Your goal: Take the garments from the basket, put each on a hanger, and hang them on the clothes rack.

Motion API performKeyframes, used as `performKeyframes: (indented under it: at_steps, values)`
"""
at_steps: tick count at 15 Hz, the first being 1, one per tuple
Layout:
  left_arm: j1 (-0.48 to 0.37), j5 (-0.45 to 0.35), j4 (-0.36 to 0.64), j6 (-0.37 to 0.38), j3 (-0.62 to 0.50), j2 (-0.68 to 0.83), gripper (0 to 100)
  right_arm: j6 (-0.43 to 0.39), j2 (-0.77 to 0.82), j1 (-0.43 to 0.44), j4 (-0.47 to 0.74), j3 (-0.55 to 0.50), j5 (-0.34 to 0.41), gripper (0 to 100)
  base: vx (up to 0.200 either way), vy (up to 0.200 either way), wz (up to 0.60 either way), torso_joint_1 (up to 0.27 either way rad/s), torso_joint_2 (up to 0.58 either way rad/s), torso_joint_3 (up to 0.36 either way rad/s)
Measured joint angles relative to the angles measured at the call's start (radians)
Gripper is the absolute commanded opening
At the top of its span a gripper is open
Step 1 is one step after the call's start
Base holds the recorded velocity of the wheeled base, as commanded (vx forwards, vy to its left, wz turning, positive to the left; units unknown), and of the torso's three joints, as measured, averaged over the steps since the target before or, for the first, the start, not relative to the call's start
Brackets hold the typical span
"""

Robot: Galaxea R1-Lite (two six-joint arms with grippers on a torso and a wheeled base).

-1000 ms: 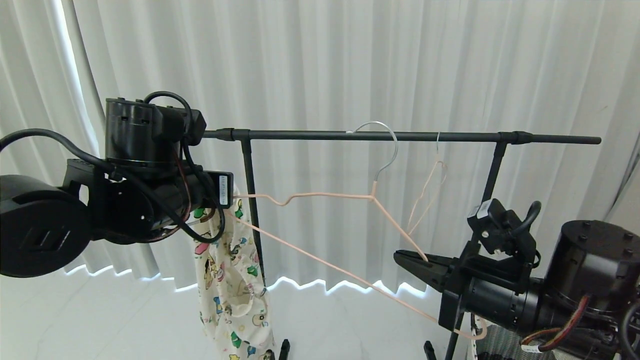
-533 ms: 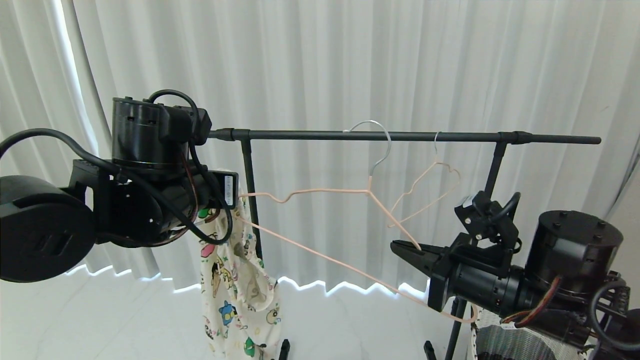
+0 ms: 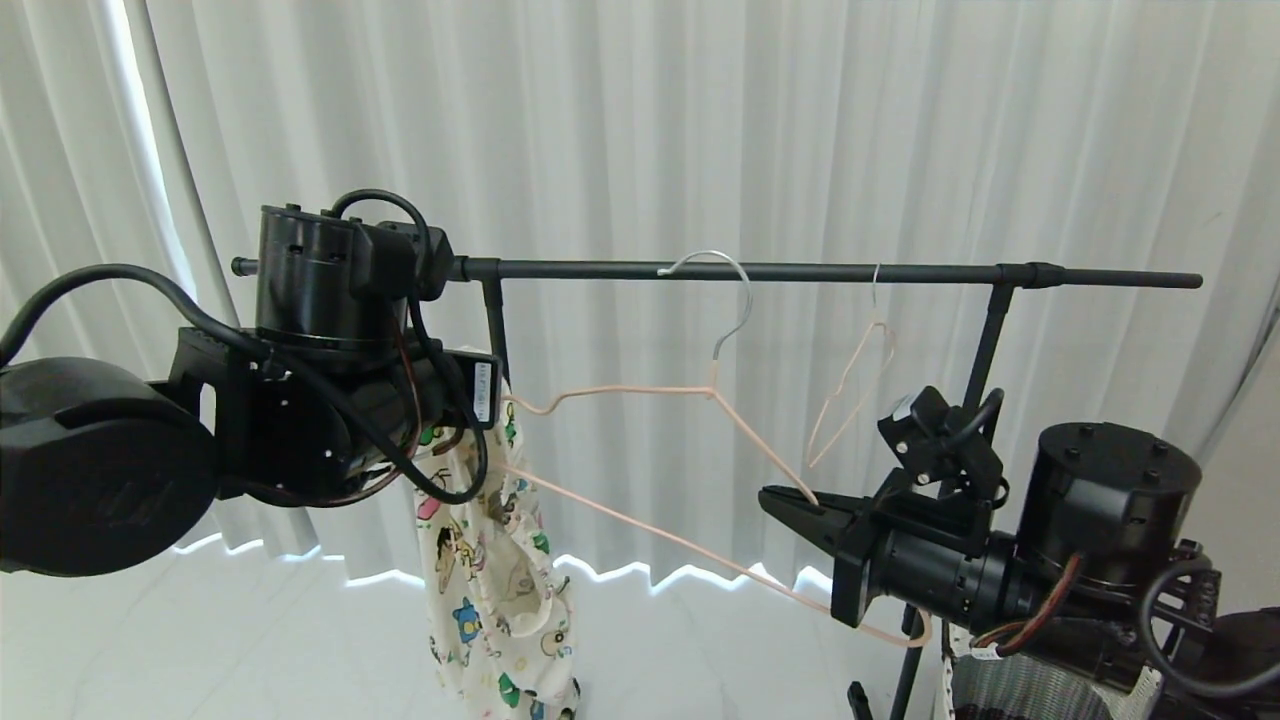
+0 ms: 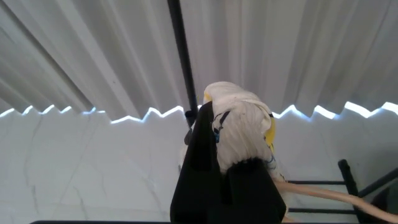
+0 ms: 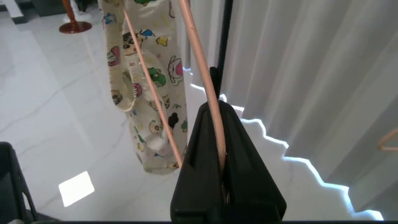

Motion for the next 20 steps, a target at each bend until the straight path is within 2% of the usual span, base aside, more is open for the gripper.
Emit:
performKeyframes:
  at_steps: [2,4,5,13,16,20]
  values:
    - [-0.006,0.027,0.0,0.001,-0.008,0.001,0,0.002,0.011,-0.012,-0.014,-0.013,-0.002,0,0.0,0.0,0.0,0.0,0.0,0.0]
    - [-0.003,0.102,-0.001,0.0,-0.017,0.001,0,0.003,0.016,-0.037,-0.023,-0.016,-0.002,0,0.0,0.0,0.0,0.0,0.0,0.0]
    - [-0.003,0.107,-0.001,0.0,-0.019,0.001,0,0.003,0.016,-0.043,-0.023,-0.016,-0.002,0,0.0,0.0,0.0,0.0,0.0,0.0]
    - [-0.096,0.077,0.0,0.007,-0.026,-0.003,0,0.003,0.037,-0.028,-0.043,-0.026,-0.002,0,0.0,0.0,0.0,0.0,0.0,0.0]
    - [-0.111,0.077,0.0,0.007,-0.034,-0.003,0,0.004,0.08,-0.014,-0.096,-0.043,-0.002,0,0.0,0.0,0.0,0.0,0.0,0.0]
    - [-0.108,0.099,0.0,0.004,-0.036,-0.003,0,0.007,0.114,-0.007,-0.101,-0.06,-0.014,0,0.0,0.0,0.0,0.0,0.0,0.0]
